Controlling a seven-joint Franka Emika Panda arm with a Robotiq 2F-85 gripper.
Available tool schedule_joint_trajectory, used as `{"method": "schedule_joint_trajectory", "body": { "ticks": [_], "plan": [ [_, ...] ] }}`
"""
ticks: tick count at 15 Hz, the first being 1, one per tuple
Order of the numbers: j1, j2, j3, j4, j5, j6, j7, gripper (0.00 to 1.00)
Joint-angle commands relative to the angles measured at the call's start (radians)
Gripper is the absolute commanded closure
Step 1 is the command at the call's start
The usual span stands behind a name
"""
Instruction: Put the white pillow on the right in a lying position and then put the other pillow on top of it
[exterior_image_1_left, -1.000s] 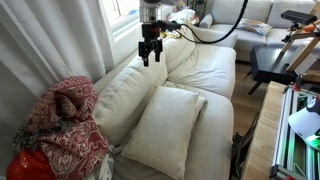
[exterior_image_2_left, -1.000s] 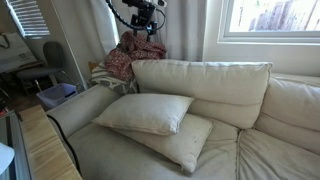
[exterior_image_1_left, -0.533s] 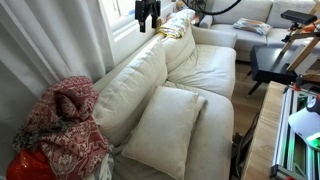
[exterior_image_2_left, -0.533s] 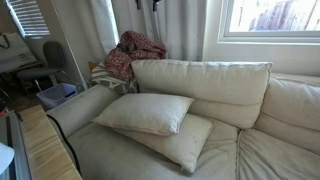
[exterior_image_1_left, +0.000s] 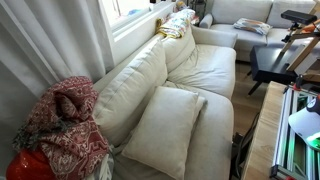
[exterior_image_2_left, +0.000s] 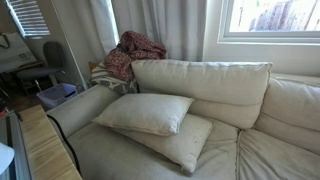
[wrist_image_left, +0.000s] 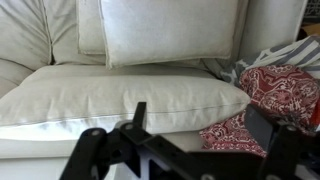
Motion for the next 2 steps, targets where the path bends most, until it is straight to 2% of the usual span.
{"method": "schedule_joint_trajectory", "body": {
  "ticks": [1,2],
  "plan": [
    [0.002,0.003,-0.002,0.005,0.000,-0.004,0.000,0.00],
    [0.002,0.005,-0.002,0.005,0.000,-0.004,0.000,0.00]
  ]
}}
